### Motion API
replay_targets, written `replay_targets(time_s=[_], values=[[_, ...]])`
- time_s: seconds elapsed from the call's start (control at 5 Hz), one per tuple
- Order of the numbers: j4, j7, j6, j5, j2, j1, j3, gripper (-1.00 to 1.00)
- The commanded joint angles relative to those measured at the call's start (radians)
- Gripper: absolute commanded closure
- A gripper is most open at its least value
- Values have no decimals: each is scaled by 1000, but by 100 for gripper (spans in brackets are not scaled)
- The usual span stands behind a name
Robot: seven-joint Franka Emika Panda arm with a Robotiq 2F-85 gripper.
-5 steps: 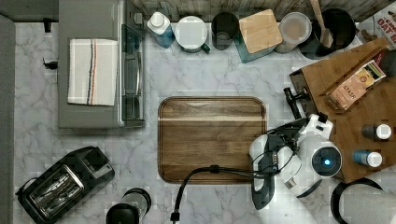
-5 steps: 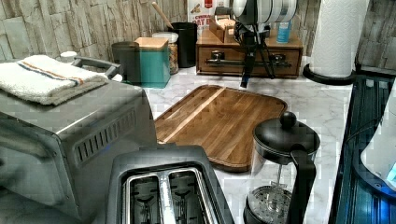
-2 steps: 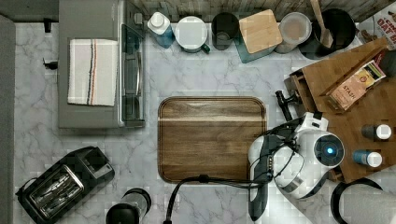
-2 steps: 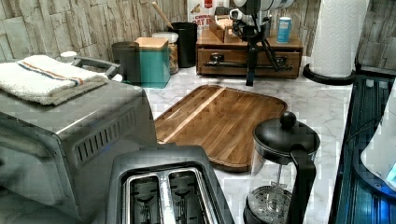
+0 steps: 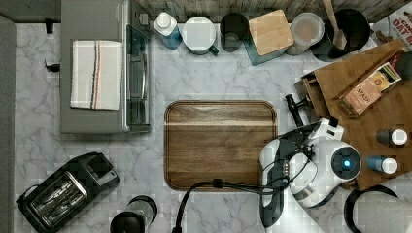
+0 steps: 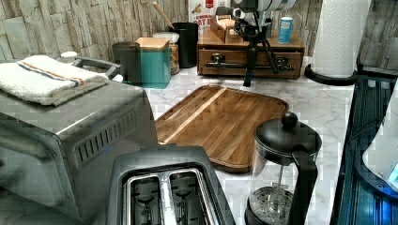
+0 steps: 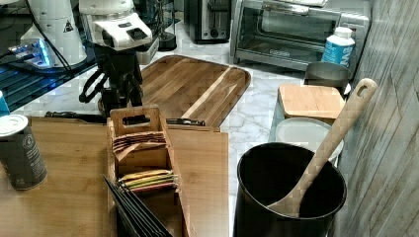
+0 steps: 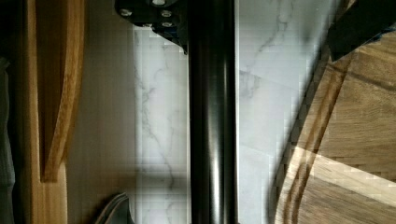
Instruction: Open the drawer.
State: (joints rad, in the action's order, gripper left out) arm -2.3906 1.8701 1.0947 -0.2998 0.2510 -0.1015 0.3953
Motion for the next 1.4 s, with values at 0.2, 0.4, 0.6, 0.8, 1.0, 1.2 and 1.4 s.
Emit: replay_targets(time_s=[0.2,0.4,0.6,0.8,1.0,1.2,1.4], values=[[-280,-41,7,0,-192,162,-80,-100],[-391,-144,107,33,-252,211,-117,-100],[-450,-244,135,67,-287,258,-143,-100],[-479,-282,158,54,-296,298,-167,-100],[-495,-351,135,121,-331,326,-148,-100],[-495,-374,123,158,-345,324,-147,-100],[-496,-375,123,158,-345,324,-147,-100]])
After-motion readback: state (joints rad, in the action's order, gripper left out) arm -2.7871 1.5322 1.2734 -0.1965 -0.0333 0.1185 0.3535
